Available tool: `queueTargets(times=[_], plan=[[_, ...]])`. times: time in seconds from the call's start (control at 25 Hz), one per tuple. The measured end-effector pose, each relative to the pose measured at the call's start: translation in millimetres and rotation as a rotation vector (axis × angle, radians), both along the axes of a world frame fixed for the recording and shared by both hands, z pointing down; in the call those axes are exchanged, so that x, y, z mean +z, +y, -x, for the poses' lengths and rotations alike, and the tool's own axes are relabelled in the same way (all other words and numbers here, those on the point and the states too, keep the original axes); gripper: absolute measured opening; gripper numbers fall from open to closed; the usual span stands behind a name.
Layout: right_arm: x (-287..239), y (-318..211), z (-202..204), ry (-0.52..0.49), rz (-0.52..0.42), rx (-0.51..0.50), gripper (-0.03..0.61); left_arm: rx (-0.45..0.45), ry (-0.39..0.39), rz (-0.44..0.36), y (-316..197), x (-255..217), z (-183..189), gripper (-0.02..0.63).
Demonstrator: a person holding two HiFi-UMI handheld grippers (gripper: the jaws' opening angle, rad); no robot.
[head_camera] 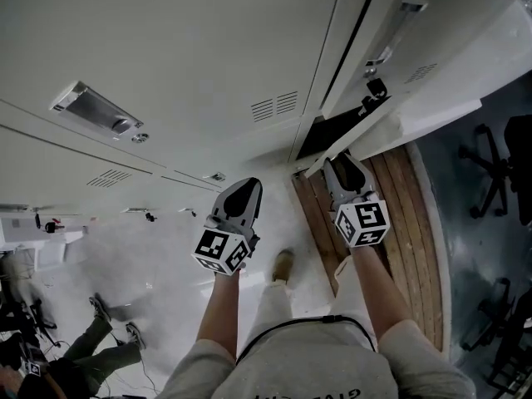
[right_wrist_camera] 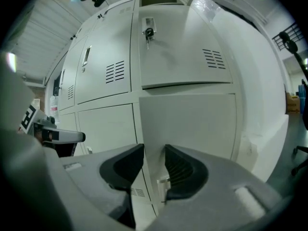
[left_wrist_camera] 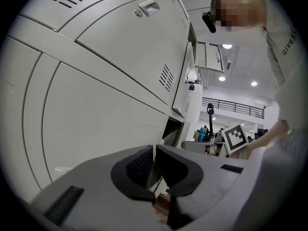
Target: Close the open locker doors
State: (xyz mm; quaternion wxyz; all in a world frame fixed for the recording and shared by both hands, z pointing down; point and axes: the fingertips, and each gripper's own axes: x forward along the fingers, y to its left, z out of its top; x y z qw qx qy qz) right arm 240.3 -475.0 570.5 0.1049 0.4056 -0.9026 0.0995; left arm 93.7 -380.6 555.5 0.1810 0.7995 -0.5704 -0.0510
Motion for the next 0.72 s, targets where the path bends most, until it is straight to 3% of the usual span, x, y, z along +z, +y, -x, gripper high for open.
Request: queueTargets(times=[0.72], plan=[[3, -43, 45, 0.014, -0.053, -0.077, 0.132, -0.078, -0.009, 0.025, 27, 16, 35, 0.017]])
